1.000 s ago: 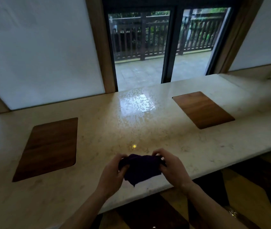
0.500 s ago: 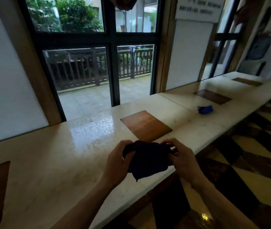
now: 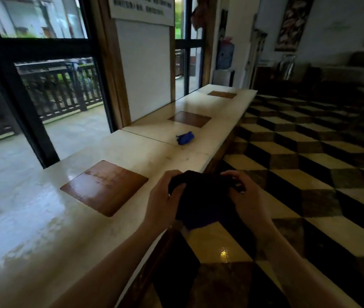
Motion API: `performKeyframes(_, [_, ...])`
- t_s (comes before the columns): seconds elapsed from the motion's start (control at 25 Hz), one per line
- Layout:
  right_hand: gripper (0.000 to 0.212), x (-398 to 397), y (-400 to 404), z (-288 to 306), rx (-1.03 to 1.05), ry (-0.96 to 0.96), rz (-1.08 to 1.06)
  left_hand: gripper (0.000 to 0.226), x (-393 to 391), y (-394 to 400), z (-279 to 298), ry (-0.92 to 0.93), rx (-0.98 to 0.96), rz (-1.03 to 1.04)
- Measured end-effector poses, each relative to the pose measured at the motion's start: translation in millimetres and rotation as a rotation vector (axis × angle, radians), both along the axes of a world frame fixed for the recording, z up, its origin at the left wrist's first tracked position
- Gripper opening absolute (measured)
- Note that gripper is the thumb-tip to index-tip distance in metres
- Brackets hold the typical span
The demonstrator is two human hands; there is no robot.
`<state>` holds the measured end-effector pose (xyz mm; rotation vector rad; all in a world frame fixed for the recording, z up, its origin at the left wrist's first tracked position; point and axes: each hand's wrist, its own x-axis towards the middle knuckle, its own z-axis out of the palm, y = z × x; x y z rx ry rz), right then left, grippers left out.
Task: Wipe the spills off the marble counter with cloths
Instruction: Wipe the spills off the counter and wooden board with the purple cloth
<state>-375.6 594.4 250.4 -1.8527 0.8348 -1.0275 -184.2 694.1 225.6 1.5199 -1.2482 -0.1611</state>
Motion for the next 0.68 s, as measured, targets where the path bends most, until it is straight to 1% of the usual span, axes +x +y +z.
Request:
performKeyframes(0.12, [0.032, -7, -37, -6, 0.014, 0.008, -0.084, 0.024, 0, -48, -1, 0.014, 0.014, -0.074])
performKeyframes(0.24, [0.033, -2, -82, -9, -0.003, 0.031, -0.156, 0.018, 10, -105, -6, 0.012, 0.013, -0.138])
performKeyframes(0.4, [0.032, 19, -149, 1, 0.002, 0.089, -0.171, 0.016, 34, -181, -8, 0.049, 0.013, -0.182])
performKeyframes(0.52, [0.027, 35, -197, 4, 0.05, 0.06, -0.169, 0.016, 54, -234, -9, 0.06, 0.019, -0.22])
performKeyframes(0.68, [0.025, 48, -258, 5, 0.099, 0.022, -0.161, 0.029, 66, -299, -6, 0.078, 0.036, -0.242])
